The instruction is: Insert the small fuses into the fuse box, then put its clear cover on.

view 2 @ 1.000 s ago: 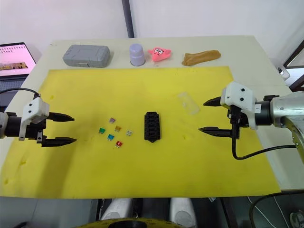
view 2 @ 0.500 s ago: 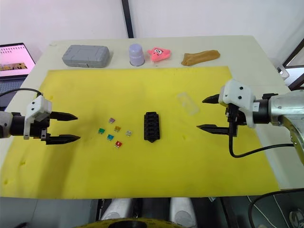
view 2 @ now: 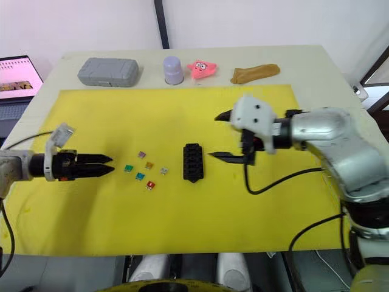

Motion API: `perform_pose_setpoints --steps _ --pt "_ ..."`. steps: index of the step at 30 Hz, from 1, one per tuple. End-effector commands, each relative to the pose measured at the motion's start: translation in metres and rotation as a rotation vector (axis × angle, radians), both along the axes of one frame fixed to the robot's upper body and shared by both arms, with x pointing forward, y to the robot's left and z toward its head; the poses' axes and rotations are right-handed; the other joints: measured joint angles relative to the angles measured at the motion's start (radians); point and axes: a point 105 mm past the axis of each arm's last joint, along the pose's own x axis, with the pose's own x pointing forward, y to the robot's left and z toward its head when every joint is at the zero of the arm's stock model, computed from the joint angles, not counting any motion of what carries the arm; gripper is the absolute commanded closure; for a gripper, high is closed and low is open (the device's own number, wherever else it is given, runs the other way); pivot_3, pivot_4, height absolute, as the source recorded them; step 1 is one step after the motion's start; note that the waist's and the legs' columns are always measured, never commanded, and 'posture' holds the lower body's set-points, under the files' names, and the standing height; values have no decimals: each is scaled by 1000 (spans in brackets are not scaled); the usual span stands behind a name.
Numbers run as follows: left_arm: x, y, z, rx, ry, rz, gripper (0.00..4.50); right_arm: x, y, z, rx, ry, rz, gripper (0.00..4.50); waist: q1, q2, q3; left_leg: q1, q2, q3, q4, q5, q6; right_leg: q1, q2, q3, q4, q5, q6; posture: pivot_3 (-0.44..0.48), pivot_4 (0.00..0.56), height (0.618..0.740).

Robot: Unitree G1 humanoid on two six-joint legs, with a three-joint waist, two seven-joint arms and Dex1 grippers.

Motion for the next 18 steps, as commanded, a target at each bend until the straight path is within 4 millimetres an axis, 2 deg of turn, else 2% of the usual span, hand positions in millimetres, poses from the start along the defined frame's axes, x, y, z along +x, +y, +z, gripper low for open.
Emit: perform_pose_setpoints --steps 1,4,10,18 --pt "-2 4 8 -45 60 27 819 -2 10 8 -2 -62 21 0 2 -1 0 0 0 0 0 0 0 0 0 0 0 0 0 0 150 740" --pt "-2 8 1 -31 126 62 2335 0 17 10 6 -69 28 0 2 -1 0 0 0 0 1 0 0 0 0 0 0 0 0 0 150 740" --pt "8 9 -3 -37 176 100 2335 -2 24 10 26 -65 37 0 3 -1 0 0 -2 0 1 0 -1 0 0 0 0 0 0 0 150 740" --pt "25 -4 -4 -77 226 94 2335 -3 23 12 25 -64 33 0 1 -1 0 0 -4 -1 1 1 -1 -1 0 0 1 0 0 0 150 740"
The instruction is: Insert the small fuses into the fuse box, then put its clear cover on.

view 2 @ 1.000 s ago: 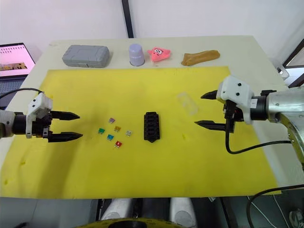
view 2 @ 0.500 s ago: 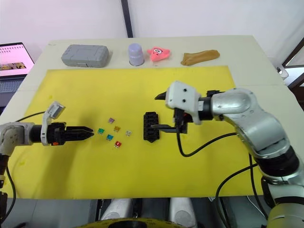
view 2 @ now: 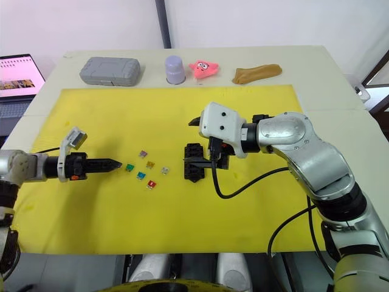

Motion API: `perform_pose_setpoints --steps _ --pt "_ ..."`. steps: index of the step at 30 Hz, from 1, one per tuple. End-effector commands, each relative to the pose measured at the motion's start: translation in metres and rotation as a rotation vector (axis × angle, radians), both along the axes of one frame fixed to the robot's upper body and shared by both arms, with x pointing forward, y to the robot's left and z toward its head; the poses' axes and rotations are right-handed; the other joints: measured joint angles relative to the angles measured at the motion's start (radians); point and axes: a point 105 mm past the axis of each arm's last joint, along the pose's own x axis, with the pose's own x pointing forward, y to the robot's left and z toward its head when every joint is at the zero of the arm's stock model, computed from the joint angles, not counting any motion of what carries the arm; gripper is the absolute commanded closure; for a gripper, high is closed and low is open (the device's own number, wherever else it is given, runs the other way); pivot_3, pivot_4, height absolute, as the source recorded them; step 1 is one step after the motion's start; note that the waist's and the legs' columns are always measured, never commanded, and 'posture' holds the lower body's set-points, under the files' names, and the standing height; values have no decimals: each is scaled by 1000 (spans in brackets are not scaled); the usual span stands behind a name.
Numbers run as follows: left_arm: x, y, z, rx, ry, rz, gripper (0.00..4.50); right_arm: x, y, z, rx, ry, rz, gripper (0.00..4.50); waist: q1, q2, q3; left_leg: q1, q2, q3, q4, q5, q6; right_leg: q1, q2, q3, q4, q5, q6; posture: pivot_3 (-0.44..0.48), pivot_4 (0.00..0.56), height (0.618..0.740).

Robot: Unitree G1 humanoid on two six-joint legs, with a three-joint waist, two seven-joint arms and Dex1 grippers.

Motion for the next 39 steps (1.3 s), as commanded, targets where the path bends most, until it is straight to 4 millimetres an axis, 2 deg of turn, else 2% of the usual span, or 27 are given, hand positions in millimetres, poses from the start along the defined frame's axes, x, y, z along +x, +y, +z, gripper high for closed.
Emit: perform_pose_setpoints --steps 1,6,13,19,22,24,33,34,39 --pt "2 -4 -1 8 8 -22 2335 -5 3 12 6 -55 22 0 -1 0 0 0 0 0 0 0 0 0 0 0 0 0 0 0 150 740" --pt "5 -11 -16 35 20 -45 2335 -6 2 13 2 -53 11 0 -1 0 0 0 0 0 0 0 0 0 0 0 0 0 0 0 150 740" --pt "7 -13 -19 40 16 -59 2335 -6 0 14 3 -53 -2 0 3 0 0 0 -1 0 1 0 0 0 -1 0 1 0 0 0 150 740" --pt "4 -14 -32 54 35 -87 2335 -8 -1 14 2 -53 -10 0 4 0 -1 0 -1 0 1 0 0 0 -1 0 1 0 0 0 150 740" --pt "6 -13 -35 55 36 -84 3174 -8 -1 15 1 -53 -14 0 4 0 -1 0 -2 0 1 0 0 0 -2 0 1 0 0 0 150 740" --pt "7 -12 -37 60 37 -83 4045 -8 -2 15 0 -53 -17 0 4 0 -1 0 -3 0 1 0 0 0 -3 0 1 0 0 0 150 740" --pt "9 -1 -42 89 35 -69 4045 -8 -2 14 0 -52 -23 0 2 0 -1 1 -4 0 1 1 -1 0 -3 0 4 0 0 0 150 740" --pt "9 0 -43 92 33 -69 4279 -7 -2 15 0 -52 -23 0 2 0 -1 1 -4 0 1 1 -1 0 -3 0 4 0 0 0 150 740" --pt "10 3 -39 89 22 -66 4279 -8 -1 14 0 -52 -22 0 1 0 -1 2 -3 0 1 1 -2 0 -3 0 7 0 0 0 150 740"
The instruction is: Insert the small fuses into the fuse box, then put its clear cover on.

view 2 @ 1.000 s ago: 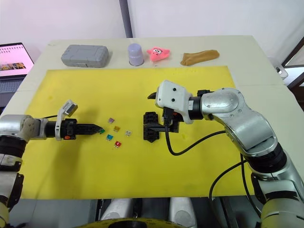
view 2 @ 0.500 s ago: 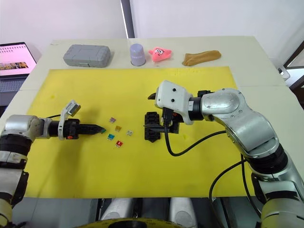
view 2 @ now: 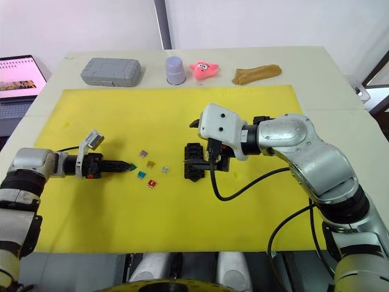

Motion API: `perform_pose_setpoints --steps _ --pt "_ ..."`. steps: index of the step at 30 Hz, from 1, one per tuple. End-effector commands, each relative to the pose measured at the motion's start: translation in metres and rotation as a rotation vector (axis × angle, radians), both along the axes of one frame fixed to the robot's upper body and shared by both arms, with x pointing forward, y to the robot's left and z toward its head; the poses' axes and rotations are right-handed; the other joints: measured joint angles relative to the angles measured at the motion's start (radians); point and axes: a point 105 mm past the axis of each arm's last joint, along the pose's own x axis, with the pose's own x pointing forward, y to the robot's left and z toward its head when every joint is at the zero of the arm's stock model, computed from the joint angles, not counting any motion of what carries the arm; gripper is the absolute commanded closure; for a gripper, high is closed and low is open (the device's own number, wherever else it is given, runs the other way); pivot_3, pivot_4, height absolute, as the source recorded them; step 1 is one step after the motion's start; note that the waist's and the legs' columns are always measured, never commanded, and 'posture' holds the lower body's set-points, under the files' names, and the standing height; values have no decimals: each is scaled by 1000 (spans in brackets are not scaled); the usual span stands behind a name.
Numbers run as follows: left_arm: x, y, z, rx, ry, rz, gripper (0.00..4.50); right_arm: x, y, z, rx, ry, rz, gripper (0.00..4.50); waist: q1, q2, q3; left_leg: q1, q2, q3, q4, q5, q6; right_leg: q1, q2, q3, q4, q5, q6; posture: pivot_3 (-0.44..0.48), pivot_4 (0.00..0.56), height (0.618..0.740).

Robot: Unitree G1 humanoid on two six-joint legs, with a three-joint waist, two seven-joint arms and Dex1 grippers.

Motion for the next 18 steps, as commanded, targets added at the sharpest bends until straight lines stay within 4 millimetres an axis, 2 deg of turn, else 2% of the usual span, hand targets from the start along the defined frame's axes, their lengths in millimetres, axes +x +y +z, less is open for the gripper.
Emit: perform_pose_setpoints --steps 1,6,9,13,16,18 --pt "-3 12 -8 60 25 30 4279 -4 0 14 17 -61 9 0 -1 0 0 0 0 0 0 0 0 0 0 0 1 0 0 0 150 740" --pt "-6 16 -1 55 0 15 4279 -5 0 13 18 -57 11 0 -1 0 0 0 0 0 0 0 0 -1 0 0 3 0 0 0 150 740" --pt "-3 16 15 20 -47 24 4279 -6 -1 12 22 -42 7 0 -3 0 0 -1 0 0 0 0 0 -3 0 0 3 0 0 0 150 740" --pt "2 9 52 -63 -170 16 4279 -7 -6 9 58 13 -33 0 -3 -1 0 -5 0 0 1 0 0 -7 0 0 4 0 0 0 150 740" --pt "2 0 77 -112 -241 5 4279 -9 -9 9 114 65 -65 0 -1 -1 0 -19 0 -3 10 0 0 -17 -1 0 6 0 0 0 150 740" --pt "-1 -9 94 -144 -292 -26 4279 -10 -12 9 154 108 -90 0 1 -2 0 -19 -1 -3 11 0 0 -17 -2 -1 7 0 0 0 150 740"
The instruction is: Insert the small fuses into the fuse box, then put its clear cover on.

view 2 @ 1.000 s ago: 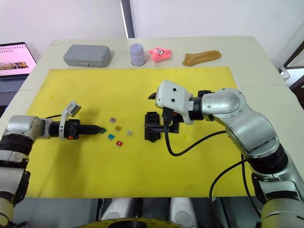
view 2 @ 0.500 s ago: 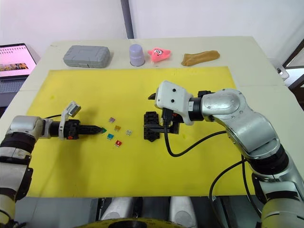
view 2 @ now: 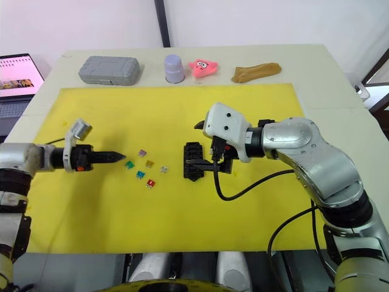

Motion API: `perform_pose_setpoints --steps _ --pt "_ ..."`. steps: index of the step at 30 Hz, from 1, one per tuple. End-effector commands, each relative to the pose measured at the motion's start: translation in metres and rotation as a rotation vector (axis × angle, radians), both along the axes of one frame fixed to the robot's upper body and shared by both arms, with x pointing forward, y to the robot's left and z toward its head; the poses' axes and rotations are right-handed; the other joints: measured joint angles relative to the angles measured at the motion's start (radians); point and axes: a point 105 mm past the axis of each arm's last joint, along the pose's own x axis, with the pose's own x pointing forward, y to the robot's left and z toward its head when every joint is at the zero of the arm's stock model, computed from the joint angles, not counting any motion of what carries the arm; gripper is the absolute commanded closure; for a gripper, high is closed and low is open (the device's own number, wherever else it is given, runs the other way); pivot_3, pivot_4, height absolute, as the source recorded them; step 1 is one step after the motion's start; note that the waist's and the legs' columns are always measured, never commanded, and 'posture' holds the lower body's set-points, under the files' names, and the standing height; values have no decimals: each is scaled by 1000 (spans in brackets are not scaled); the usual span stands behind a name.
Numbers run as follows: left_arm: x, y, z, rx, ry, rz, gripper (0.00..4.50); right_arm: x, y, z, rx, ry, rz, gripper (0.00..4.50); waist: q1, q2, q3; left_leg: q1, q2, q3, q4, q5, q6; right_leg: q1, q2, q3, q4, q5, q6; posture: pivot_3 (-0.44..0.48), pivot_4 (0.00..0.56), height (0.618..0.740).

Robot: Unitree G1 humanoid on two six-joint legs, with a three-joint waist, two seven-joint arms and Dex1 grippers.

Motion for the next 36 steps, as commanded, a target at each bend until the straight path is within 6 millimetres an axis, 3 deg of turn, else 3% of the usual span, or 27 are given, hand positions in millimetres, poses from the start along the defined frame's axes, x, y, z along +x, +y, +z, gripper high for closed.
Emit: perform_pose_setpoints --steps 1,4,12,15,18,22,36 --pt "-5 -15 42 -61 -132 -60 4279 -7 -3 12 79 10 -26 0 2 0 0 -1 0 0 1 0 0 0 0 0 0 0 0 0 150 740" --pt "-11 -26 47 -40 -171 -97 4279 -9 -8 6 70 32 -50 0 3 0 0 0 0 -1 1 0 0 1 -1 0 0 0 0 0 150 740" --pt "-4 -9 2 81 -89 -30 4279 -14 -8 2 62 38 -54 0 -2 0 0 1 0 1 0 0 0 1 0 0 0 0 0 0 150 740" --pt "0 -3 -15 128 -64 -33 3383 -15 -7 1 56 35 -51 0 2 0 0 1 -1 1 0 0 0 2 0 0 0 0 0 0 150 740" --pt "4 1 -26 142 -30 -26 1963 -16 -7 1 50 32 -49 0 4 0 0 1 -1 1 0 0 0 2 0 0 -1 0 0 0 150 740" --pt "9 4 -43 168 44 -25 1963 -15 -8 1 39 25 -50 0 3 -1 0 2 -2 1 1 0 0 3 0 -1 -1 0 0 0 150 740" --pt "-3 -11 -52 127 140 -135 1963 -14 -11 1 23 14 -76 0 3 -1 0 2 -2 0 1 0 1 4 0 -1 0 0 0 0 150 740"
